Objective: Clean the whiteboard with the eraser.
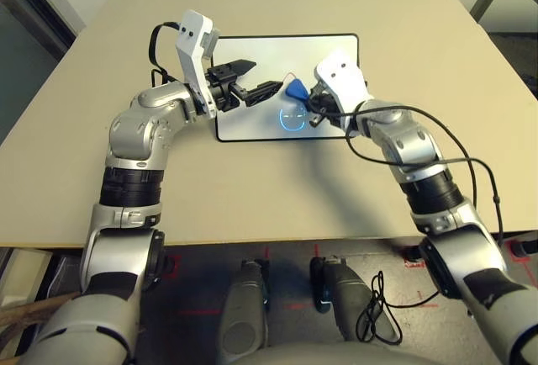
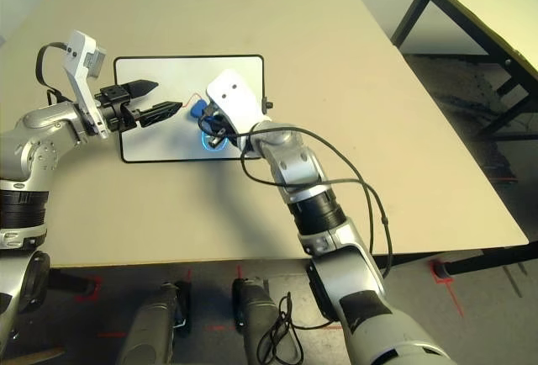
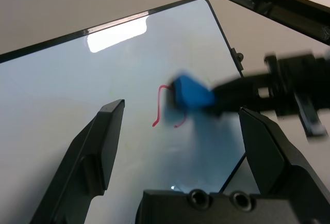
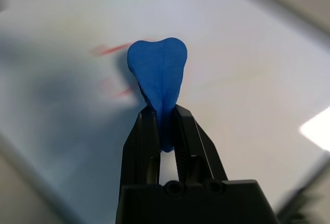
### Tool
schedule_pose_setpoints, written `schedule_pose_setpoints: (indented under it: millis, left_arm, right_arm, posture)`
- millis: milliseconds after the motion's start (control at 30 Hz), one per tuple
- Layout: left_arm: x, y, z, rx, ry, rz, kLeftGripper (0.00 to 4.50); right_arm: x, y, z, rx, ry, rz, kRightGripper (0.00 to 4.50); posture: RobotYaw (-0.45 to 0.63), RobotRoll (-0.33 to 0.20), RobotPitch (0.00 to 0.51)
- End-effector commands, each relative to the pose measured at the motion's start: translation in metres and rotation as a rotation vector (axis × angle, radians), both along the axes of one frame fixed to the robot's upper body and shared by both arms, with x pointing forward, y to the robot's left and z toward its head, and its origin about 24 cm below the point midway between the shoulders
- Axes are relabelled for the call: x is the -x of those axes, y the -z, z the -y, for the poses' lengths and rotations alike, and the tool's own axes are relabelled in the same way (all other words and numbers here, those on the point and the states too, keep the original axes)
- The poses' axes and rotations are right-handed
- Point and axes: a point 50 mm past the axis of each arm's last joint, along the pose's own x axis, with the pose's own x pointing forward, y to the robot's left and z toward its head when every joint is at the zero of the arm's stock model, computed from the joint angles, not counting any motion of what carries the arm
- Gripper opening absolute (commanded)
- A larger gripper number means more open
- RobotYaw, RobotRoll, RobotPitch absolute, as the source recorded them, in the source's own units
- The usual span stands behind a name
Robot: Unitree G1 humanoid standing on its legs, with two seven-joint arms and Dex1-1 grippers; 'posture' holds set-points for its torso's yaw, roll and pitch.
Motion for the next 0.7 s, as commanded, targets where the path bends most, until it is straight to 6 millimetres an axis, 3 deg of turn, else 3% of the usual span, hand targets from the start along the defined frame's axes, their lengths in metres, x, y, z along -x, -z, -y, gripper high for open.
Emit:
schedule_pose_setpoints:
  millis: [33, 267, 400, 567, 700]
  left_arm:
    - [0.003, 0.004, 0.001, -0.009, 0.007, -0.013, 4.5]
    - [0.003, 0.004, 0.002, -0.009, 0.009, -0.015, 4.5]
    - [0.004, 0.003, 0.001, -0.012, 0.009, -0.016, 4.5]
    - [0.004, 0.002, 0.001, -0.015, 0.009, -0.016, 4.5]
    - [0.003, 0.002, 0.001, -0.015, 0.011, -0.016, 4.5]
  right_arm:
    - [-0.008, 0.0, 0.014, -0.008, 0.069, 0.008, 0.29]
    - [-0.002, 0.019, 0.013, 0.013, 0.053, -0.03, 0.28]
    - [0.016, 0.051, 0.004, 0.045, 0.0, -0.114, 0.28]
    - [0.035, 0.074, -0.001, 0.073, -0.037, -0.177, 0.28]
    - [0.035, 0.075, -0.001, 0.08, -0.039, -0.183, 0.28]
  posture:
    - [0.04, 0.0, 0.236]
    - [0.04, 0.0, 0.238]
    - [0.05, 0.0, 0.242]
    - [0.05, 0.0, 0.244]
    - [0.05, 0.0, 0.243]
